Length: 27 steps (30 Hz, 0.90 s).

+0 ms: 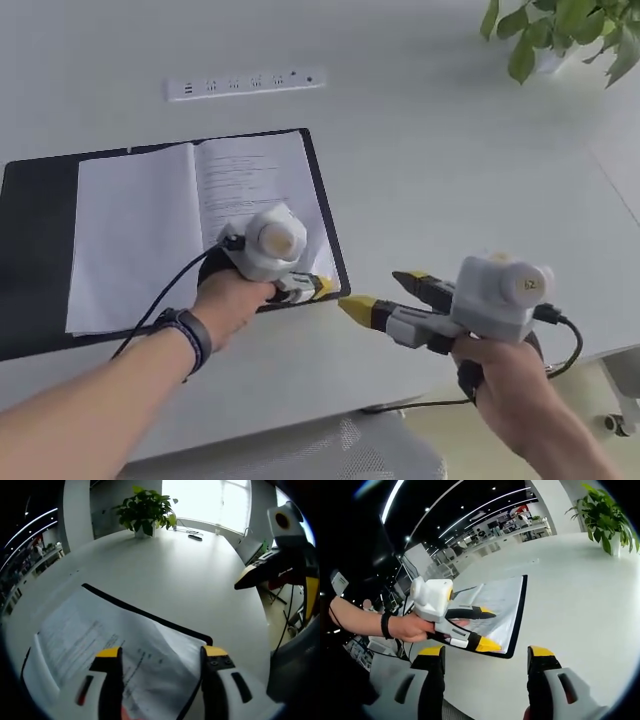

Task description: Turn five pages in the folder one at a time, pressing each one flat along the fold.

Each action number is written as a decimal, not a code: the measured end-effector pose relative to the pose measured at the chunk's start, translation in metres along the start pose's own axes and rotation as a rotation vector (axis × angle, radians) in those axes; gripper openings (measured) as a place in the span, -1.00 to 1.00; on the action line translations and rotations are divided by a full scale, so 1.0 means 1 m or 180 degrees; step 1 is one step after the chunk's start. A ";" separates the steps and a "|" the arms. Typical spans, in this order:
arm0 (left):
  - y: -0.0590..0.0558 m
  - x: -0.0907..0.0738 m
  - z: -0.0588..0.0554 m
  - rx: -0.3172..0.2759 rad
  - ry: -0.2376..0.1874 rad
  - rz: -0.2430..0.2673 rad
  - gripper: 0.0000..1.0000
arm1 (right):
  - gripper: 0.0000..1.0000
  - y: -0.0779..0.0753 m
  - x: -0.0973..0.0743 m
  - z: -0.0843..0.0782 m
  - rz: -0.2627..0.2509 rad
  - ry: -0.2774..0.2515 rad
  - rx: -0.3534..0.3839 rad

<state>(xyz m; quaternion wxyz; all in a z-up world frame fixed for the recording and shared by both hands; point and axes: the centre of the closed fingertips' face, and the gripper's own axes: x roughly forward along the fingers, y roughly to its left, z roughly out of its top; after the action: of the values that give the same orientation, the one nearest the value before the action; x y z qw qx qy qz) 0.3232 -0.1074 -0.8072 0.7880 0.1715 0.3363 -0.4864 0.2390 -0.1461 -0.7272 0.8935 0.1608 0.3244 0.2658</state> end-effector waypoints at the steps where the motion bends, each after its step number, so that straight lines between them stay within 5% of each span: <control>1: 0.001 0.000 0.000 -0.0008 -0.0002 0.0005 0.22 | 0.31 0.000 0.001 0.000 0.0001 -0.0002 0.0002; 27: 0.009 -0.006 -0.002 -0.0051 -0.0063 0.0112 -0.21 | 0.24 -0.003 0.008 -0.002 0.0031 0.0019 0.0054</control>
<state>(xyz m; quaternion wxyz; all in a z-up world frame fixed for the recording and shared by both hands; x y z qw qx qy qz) 0.3286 -0.0977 -0.8048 0.8010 0.1663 0.3293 -0.4715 0.2439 -0.1435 -0.7334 0.8898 0.1692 0.3285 0.2678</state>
